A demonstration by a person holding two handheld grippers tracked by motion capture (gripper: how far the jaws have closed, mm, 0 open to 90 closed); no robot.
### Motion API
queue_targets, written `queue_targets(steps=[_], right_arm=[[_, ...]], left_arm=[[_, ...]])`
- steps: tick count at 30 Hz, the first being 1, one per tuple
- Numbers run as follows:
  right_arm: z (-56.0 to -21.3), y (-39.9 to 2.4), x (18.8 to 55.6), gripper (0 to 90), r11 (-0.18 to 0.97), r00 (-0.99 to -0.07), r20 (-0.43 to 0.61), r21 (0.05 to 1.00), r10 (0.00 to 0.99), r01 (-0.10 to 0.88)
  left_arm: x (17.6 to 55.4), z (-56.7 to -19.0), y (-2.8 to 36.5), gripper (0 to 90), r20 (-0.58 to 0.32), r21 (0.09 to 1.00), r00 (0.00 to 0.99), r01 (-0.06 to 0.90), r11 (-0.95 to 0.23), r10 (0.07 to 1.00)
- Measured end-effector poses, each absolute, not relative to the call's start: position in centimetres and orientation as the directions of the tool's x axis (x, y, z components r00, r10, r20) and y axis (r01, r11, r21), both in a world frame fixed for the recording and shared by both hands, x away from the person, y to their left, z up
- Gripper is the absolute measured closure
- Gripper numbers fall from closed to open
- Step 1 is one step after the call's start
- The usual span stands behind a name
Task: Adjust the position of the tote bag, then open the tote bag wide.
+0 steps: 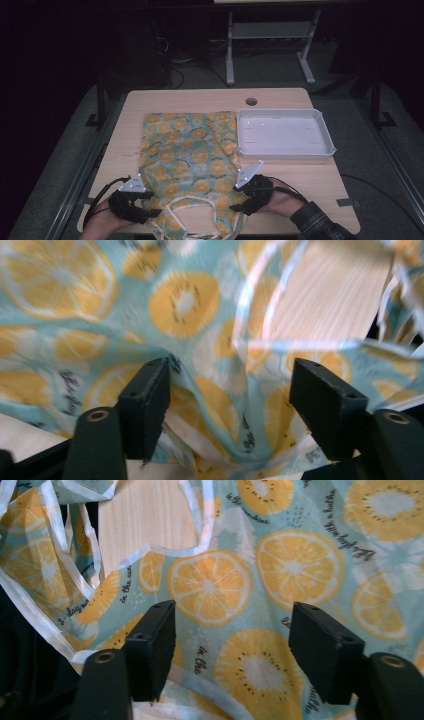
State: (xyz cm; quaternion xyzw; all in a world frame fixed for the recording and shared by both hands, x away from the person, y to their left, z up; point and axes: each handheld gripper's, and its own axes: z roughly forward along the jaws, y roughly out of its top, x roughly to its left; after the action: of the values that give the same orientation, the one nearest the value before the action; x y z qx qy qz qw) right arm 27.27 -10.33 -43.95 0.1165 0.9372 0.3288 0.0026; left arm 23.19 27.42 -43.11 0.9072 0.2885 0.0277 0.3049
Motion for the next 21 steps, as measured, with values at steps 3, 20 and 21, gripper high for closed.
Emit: queue_targets(steps=[3, 20, 21], right_arm=[[-44.4, -10.1, 27.0, 29.0, 0.771, -0.974, 0.066, 0.601, 0.217, 0.212], [-45.8, -9.4, 26.3, 27.9, 0.835, -0.983, -0.004, 0.529, 0.182, 0.152], [-45.7, -9.5, 26.4, 31.2, 0.834, -0.983, -0.003, 0.531, 0.183, 0.153]], left_arm=[[22.9, -43.9, 27.0, 27.7, -0.116, 0.532, 0.843, 0.499, -0.684, 0.525], [22.6, -44.6, 26.4, 40.8, -0.005, 0.481, 0.852, 0.461, -0.746, 0.523], [22.7, -44.5, 26.5, 43.9, -0.005, 0.482, 0.852, 0.46, -0.745, 0.523]])
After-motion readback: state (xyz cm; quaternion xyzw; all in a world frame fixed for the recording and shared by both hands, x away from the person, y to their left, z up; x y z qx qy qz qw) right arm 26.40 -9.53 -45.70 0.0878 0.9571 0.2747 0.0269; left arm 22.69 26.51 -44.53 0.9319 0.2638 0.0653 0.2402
